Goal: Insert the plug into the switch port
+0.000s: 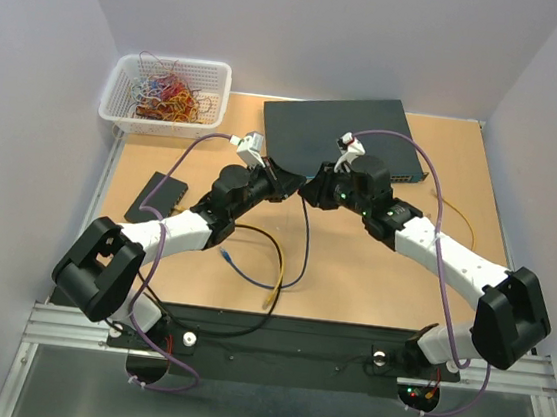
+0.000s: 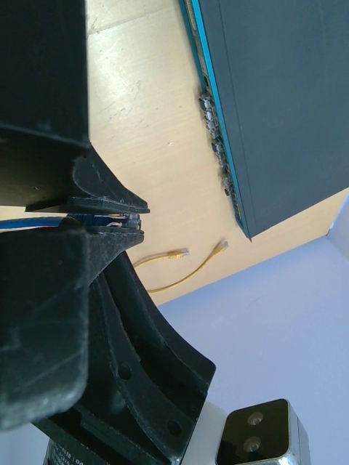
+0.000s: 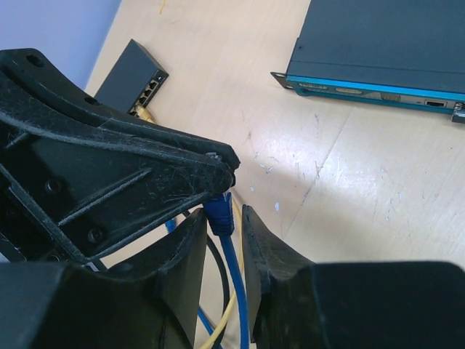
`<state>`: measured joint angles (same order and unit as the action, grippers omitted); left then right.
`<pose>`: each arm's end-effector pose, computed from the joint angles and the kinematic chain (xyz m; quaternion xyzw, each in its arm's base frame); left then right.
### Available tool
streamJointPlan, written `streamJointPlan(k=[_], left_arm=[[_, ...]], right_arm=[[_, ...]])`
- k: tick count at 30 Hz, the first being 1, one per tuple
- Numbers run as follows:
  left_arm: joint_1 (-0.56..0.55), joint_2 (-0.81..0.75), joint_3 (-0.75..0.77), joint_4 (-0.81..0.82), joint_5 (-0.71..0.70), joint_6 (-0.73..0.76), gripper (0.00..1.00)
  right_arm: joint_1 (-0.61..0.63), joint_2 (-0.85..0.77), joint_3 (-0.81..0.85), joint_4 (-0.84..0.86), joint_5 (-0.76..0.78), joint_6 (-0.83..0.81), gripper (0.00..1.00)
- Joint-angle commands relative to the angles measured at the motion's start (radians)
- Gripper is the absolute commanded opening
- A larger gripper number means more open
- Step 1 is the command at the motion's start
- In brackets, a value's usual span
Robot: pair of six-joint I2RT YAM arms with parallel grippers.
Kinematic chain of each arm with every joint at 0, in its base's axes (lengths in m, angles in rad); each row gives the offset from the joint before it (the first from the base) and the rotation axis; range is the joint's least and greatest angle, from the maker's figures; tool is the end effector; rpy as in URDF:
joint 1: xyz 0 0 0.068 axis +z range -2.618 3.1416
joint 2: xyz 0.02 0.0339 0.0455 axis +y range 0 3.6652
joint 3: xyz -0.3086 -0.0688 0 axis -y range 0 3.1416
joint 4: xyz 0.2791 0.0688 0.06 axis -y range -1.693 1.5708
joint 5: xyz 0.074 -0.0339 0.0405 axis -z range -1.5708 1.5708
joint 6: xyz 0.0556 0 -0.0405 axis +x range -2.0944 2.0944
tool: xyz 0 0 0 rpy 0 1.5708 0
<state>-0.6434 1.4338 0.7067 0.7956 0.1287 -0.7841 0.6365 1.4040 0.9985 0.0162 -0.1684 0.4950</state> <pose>0.2798 -0.2187 0.2874 -0.0010 0.6827 -0.5107 0.5226 0.2905 0.2263 0.3140 -0.1052 0.8222 0.3565 0.4311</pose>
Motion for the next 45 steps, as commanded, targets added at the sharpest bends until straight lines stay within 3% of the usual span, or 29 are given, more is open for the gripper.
streamJointPlan(k=[1,3,10,13,14,18,21,29,35,45], left_arm=[[0.007,-0.018,0.000,0.060,0.014,-0.006,0.00],[0.007,-0.018,0.002,0.060,0.014,-0.006,0.00],[0.007,-0.019,-0.003,0.063,0.011,-0.006,0.00],[0.010,-0.013,-0.006,0.063,0.012,-0.006,0.00],[0.011,-0.007,-0.006,0.062,0.017,-0.006,0.03],[0.043,0.010,-0.016,0.056,0.040,0.000,0.39],[0.103,0.025,-0.026,0.054,0.084,0.014,0.50],[0.252,0.106,-0.003,0.044,0.173,0.098,0.52],[0.278,0.235,0.135,-0.070,0.143,0.215,0.51],[0.304,0.375,0.252,-0.118,0.120,0.316,0.49]], right_arm=[[0.003,0.004,0.019,0.065,0.010,0.001,0.31],[0.003,0.004,0.019,0.065,0.010,0.002,0.29],[0.003,0.006,0.012,0.068,0.009,0.002,0.06],[0.003,0.004,0.008,0.071,0.018,0.001,0.00],[0.005,0.004,0.005,0.068,0.026,0.004,0.00],[0.003,0.000,-0.008,0.048,0.070,0.004,0.00],[0.003,0.003,-0.023,0.021,0.101,-0.013,0.01],[-0.026,0.120,0.031,-0.106,0.135,-0.041,0.01],[-0.058,0.217,0.084,-0.166,0.130,-0.049,0.00],[-0.089,0.401,0.242,-0.271,0.214,-0.088,0.00]])
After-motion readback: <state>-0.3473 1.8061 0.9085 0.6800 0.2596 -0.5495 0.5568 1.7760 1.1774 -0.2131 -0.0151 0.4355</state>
